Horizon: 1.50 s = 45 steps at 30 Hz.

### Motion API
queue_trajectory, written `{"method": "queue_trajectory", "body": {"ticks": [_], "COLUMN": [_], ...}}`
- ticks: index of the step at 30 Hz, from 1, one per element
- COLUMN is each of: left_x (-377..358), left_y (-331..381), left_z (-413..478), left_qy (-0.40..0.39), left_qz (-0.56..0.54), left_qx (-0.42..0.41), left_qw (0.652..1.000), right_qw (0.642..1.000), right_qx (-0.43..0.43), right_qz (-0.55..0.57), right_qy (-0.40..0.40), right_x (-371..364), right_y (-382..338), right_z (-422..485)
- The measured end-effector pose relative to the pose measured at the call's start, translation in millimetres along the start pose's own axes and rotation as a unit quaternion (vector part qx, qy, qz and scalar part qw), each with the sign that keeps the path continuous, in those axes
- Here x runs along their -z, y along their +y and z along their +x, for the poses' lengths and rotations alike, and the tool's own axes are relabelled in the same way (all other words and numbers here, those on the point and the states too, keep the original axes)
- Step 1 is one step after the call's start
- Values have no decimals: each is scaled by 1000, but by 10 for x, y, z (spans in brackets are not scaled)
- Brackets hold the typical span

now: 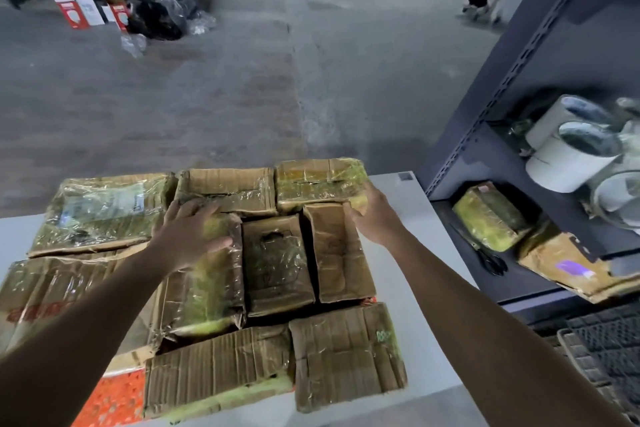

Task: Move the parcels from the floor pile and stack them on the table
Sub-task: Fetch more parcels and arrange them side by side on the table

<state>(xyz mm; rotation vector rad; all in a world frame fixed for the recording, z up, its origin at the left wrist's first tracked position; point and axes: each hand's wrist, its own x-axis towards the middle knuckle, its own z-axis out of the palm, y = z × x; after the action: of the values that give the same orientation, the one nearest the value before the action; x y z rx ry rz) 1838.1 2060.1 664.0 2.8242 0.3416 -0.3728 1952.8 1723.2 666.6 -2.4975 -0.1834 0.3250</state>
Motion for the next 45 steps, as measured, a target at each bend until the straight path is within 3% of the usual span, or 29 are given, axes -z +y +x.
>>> {"method": "queue_trajectory", "body": {"ticks": [3, 8, 11, 14, 20, 34, 36, 40, 45], "left_x": [54, 16, -160, -324, -322, -398, -383, -319, -248], "left_y": [220, 866, 1294, 1573, 1700, 2006, 1935, 1697, 1497], "left_z": [-83, -196, -271, -296, -310, -267, -281, -315, -335], "left_qy": [53, 96, 37, -26, -33, -49, -15, 48, 82], "left_qz": [-6, -25, -32, -17, -23, 0, 11, -16, -4], "left_qx": [-35, -112, -155, -130, -81, -137, -134, -103, -77], "left_qw": [998, 989, 987, 991, 996, 989, 991, 993, 994], "right_qw": [998, 989, 984, 988, 996, 988, 986, 978, 966], "right_qx": [-62, -103, -109, -87, -18, -69, -57, -30, 111], "right_qz": [28, 24, 85, 88, -71, -132, -152, -196, -216], "right_qy": [-1, -107, -111, -97, -57, -50, -40, 60, 87], "right_x": [-11, -59, -106, -92, -57, 132, 96, 71, -99], "right_y": [114, 195, 210, 191, 140, 255, 239, 67, -286], "right_z": [-112, -288, -359, -403, -374, -381, -378, -381, -365]}}
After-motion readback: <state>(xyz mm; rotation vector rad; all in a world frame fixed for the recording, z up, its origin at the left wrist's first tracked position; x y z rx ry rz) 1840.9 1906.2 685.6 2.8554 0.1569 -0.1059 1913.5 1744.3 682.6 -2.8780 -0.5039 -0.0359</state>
